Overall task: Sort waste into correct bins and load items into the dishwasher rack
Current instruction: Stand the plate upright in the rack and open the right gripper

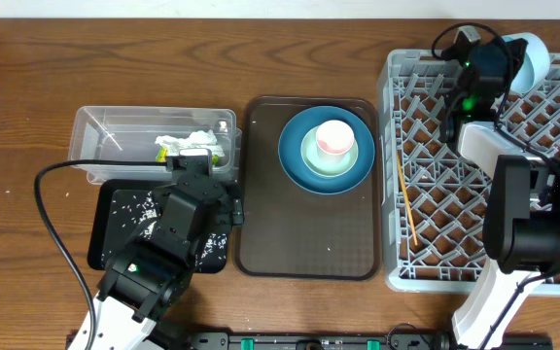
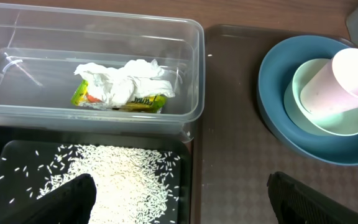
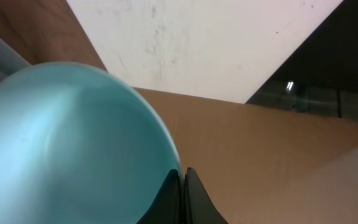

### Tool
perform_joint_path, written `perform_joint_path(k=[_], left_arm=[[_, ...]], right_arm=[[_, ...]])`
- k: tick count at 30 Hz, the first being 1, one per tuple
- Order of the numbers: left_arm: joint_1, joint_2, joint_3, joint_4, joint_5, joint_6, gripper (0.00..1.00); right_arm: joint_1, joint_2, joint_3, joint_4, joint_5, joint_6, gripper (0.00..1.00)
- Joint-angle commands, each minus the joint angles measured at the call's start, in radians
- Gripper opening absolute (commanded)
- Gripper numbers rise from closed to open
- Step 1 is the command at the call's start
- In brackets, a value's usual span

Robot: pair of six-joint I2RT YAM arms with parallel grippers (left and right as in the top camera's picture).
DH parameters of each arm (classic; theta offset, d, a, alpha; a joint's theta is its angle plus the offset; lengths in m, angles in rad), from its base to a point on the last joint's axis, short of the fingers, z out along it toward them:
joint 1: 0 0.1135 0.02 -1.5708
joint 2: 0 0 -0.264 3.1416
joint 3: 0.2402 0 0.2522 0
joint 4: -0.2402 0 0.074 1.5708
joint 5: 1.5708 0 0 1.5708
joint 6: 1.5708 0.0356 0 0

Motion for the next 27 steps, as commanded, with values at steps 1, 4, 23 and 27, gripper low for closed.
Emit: perform_joint_path(k=[1, 4, 23, 27], left_arm=[[0.004, 0.001, 0.020, -0.001, -0.009, -0.010, 0.91], [0.004, 0.001, 0.020, -0.001, -0.009, -0.010, 0.91], [0.004, 0.001, 0.020, -0.001, 0.008, -0.010, 0.91], [0.004, 0.001, 0.020, 0.003, 0.031, -0.009, 0.91]], right_arm=[[0.004, 0.008, 0.008, -0.035, 0.003, 0.066, 0.01], [0.014, 0.008, 0.008, -0.037, -0.004, 0.093, 0.01], [0.154, 0.008, 0.007, -0.269, 0.144, 0.287, 0.57], [0.196, 0.008, 0.007, -0.269, 0.163, 0.286, 0.99]])
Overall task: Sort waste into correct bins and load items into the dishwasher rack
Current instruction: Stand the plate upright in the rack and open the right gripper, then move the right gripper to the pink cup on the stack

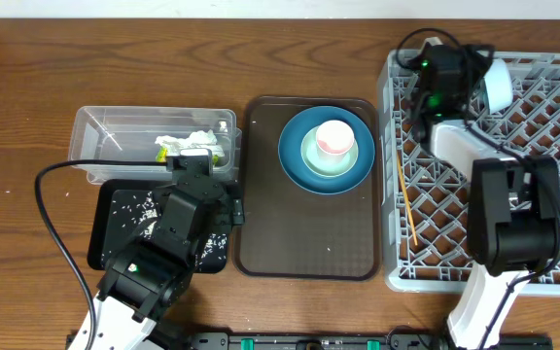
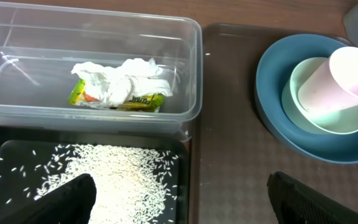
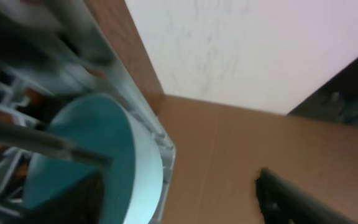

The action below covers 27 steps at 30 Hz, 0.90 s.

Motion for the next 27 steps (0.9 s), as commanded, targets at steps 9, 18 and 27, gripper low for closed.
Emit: perform_joint_path(k=[9, 18, 27], left_arm=[[0.004, 0.000, 0.020, 0.003, 0.020, -0.010, 0.91], [0.004, 0.000, 0.020, 0.006, 0.020, -0.009, 0.91], [0.004, 0.000, 0.020, 0.006, 0.019, -0.009, 0.91]], right_arm=[[0.091, 0.004, -0.005, 0.019, 0.111, 0.127, 0.99], [0.095, -0.100, -0.005, 0.018, 0.235, 0.417, 0.99], [0.187, -0.307, -0.005, -0.431, 0.068, 0.850, 0.99]])
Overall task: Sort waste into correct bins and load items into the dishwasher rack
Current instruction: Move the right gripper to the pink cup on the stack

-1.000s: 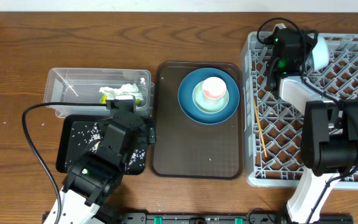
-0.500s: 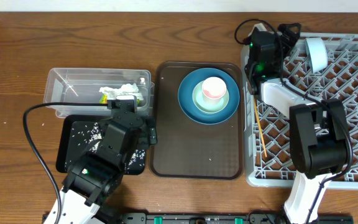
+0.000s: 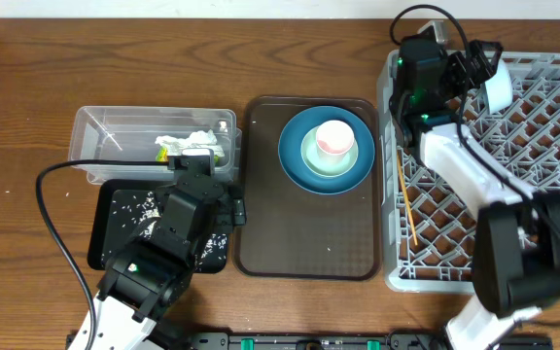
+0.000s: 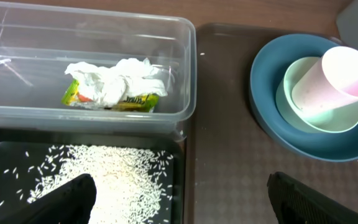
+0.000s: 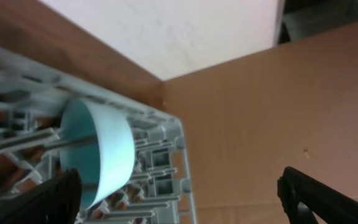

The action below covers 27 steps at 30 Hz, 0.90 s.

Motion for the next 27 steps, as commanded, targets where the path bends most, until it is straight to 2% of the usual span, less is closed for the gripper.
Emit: perform_joint_path(k=[1, 4, 8, 11, 13, 14, 15, 17, 18, 27], left_arm=[[0.004, 0.000, 0.019, 0.001, 0.004, -0.009, 0.91], [0.004, 0.000, 0.019, 0.001, 0.004, -0.009, 0.91], [0.004, 0.000, 0.019, 0.001, 0.004, -0.009, 0.91], [0.004, 0.000, 0.019, 0.001, 0.004, -0.009, 0.91], [0.004, 0.000, 0.019, 0.001, 0.004, -0.009, 0.91], [0.004, 0.000, 0.019, 0.001, 0.004, -0.009, 0.91], [0.004, 0.000, 0.019, 0.001, 0.004, -0.009, 0.91], [0.004, 0.000, 0.019, 0.001, 0.004, -0.009, 0.91], [0.004, 0.000, 0.019, 0.001, 0.004, -0.009, 0.91], [0.004, 0.000, 0.019, 0.001, 0.004, -0.010, 0.91]], right_arm=[[0.061, -0.092, -0.005, -0.139, -0.151, 0.319, 0.99], [0.092, -0.173, -0.005, -0.292, -0.355, 0.558, 0.99], [0.118, -0.278, -0.005, -0.470, -0.873, 0.833, 0.99], [0.120, -0.325, -0.005, -0.554, -1.160, 0.865, 0.99], [0.120, -0.335, -0.005, -0.592, -1.266, 0.875, 0.99], [0.122, -0.334, -0.005, -0.607, -1.313, 0.896, 0.90], [0.126, -0.329, -0.005, -0.622, -1.346, 0.912, 0.77], [0.140, -0.319, -0.007, -0.645, -1.376, 0.933, 0.59], [0.149, -0.312, -0.009, -0.651, -1.379, 0.941, 0.55], [0.215, -0.262, -0.011, -0.685, -1.344, 0.940, 0.57]])
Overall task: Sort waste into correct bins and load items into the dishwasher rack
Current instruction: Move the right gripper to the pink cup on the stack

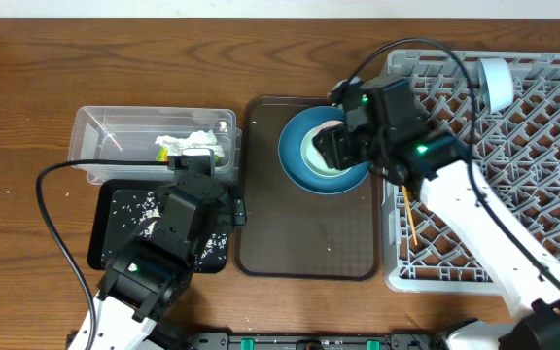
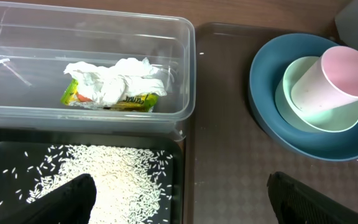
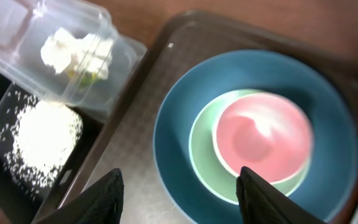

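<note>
A pink cup point(image 2: 333, 73) stands in a pale green bowl point(image 2: 319, 99) on a blue plate point(image 2: 309, 134), all on the brown tray point(image 1: 304, 243). My right gripper point(image 3: 179, 196) hangs open just above this stack, over the plate's near rim. A light blue bowl point(image 1: 495, 82) is set on edge in the grey rack point(image 1: 513, 194) at its far edge. A wooden chopstick point(image 1: 407, 202) lies in the rack's left side. My left gripper point(image 2: 179, 199) is open and empty over the seam between the black rice tray point(image 2: 86, 180) and the brown tray.
A clear bin point(image 2: 86, 68) holds crumpled tissue and a wrapper point(image 2: 114, 93). The black tray holds loose rice point(image 1: 144, 209). Wooden tabletop point(image 1: 27, 78) surrounds everything. A black cable point(image 1: 52, 233) loops left of the left arm.
My right gripper has moved from the rack's far left corner to above the plate stack on the brown tray, still open. The light blue bowl stays in the rack. Left arm unchanged.
At first my right gripper was shut on the light blue bowl at the rack's far edge. Then the bowl stood in the rack with the gripper open beside it. The gripper then sat at the rack's far left corner, and now hovers over the stack.
</note>
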### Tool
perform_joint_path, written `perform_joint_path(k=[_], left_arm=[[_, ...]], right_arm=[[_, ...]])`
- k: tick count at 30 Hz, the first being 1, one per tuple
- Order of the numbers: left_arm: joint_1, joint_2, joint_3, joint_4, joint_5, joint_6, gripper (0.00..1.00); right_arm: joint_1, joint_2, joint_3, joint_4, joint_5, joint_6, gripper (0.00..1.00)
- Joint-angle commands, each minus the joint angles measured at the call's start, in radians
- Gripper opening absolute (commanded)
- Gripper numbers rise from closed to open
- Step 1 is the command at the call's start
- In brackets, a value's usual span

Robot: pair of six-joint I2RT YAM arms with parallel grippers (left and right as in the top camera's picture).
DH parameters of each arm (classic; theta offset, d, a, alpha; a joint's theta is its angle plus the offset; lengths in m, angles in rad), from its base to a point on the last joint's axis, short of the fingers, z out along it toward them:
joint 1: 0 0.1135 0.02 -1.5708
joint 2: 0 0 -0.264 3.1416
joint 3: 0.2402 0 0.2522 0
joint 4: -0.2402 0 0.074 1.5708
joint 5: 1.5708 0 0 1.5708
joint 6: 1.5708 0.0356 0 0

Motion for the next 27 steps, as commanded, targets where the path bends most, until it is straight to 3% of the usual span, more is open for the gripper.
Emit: perform_joint_path(k=[1, 11, 17, 27], left_arm=[[0.004, -0.001, 0.019, 0.001, 0.003, -0.009, 0.91], [0.004, -0.001, 0.019, 0.000, 0.003, -0.010, 0.91], [0.004, -0.001, 0.019, 0.000, 0.003, -0.010, 0.91], [0.004, -0.001, 0.019, 0.000, 0.003, -0.010, 0.91]], right_arm=[[0.016, 0.010, -0.005, -0.002, -0.018, 0.025, 0.57], [0.062, 0.084, -0.008, -0.001, 0.020, 0.025, 0.49], [0.100, 0.183, -0.007, 0.011, 0.153, 0.025, 0.51], [0.107, 0.218, -0.005, 0.071, 0.122, 0.026, 0.50]])
